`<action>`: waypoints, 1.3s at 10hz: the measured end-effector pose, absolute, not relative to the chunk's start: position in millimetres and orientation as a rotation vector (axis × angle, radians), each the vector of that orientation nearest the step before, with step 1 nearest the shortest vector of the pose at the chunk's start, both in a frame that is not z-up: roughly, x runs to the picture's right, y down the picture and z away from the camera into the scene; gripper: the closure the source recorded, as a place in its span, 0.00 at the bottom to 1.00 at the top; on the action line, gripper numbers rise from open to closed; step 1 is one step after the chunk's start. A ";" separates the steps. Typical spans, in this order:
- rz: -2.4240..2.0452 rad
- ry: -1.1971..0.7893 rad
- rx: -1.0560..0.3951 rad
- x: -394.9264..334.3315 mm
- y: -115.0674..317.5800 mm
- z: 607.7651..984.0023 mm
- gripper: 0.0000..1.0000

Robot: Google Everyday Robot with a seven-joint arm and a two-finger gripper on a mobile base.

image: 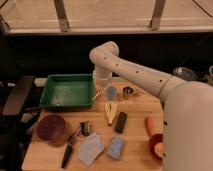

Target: Place fork in plastic cup

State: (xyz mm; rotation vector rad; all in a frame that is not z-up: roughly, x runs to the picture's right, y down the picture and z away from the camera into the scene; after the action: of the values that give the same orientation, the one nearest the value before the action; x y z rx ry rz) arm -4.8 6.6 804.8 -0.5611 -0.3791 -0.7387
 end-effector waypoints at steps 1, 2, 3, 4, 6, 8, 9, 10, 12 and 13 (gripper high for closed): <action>-0.730 -0.397 -0.556 -3.0 2.3 806.7 1.00; -0.728 -0.400 -0.556 -2.4 1.7 807.4 1.00; -0.729 -0.401 -0.555 -3.5 1.6 807.5 1.00; -0.730 -0.401 -0.555 -4.1 1.6 807.6 1.00; -0.721 -0.390 -0.549 -2.6 1.4 809.1 1.00; -0.621 -0.352 -0.542 -0.9 -6.9 818.8 1.00; -0.544 -0.330 -0.551 0.8 -9.5 828.6 1.00; -0.486 -0.309 -0.564 4.3 -9.5 838.2 1.00; -0.411 -0.280 -0.601 8.7 -7.0 857.0 1.00; -0.390 -0.277 -0.617 8.2 -5.9 864.9 1.00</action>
State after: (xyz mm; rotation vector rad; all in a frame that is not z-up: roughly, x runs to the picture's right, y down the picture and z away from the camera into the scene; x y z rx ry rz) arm 8.2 -5.9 864.9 -0.6166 -0.2775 -0.3899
